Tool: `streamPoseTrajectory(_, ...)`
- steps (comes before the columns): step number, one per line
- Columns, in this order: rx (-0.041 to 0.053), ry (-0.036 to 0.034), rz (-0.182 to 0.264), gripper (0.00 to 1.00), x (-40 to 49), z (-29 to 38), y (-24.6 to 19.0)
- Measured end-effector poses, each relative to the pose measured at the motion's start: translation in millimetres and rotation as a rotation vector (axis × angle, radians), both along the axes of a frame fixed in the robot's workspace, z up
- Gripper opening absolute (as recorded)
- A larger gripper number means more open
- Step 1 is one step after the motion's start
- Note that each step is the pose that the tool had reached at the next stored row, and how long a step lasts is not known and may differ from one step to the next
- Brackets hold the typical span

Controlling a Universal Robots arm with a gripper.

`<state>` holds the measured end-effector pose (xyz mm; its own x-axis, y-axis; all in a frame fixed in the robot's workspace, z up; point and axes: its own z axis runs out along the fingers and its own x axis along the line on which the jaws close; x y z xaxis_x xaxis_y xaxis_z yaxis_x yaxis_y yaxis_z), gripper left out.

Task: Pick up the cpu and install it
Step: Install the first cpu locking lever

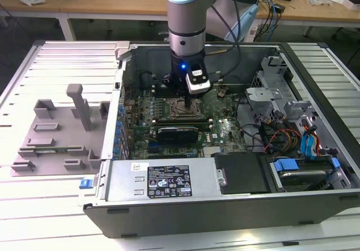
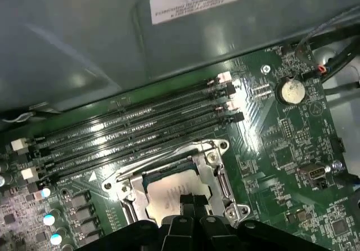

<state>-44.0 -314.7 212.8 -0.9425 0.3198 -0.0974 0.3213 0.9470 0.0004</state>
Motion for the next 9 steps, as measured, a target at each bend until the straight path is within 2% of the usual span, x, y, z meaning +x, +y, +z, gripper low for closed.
streamPoseTrajectory(1, 0.0, 0.0001, 0.005, 0.11, -0.6, 0.0, 0.0)
streamPoseTrajectory(4, 0.0, 0.0, 0.055, 0.11, -1.3, -0.1, 0.0)
streamPoseTrajectory(7, 0.0, 0.0002, 0.065, 0.11, -1.3, -0.1, 0.0)
streamPoseTrajectory(9, -0.0003, 0.0002, 0.106, 0.11, -1.3, -0.1, 0.0)
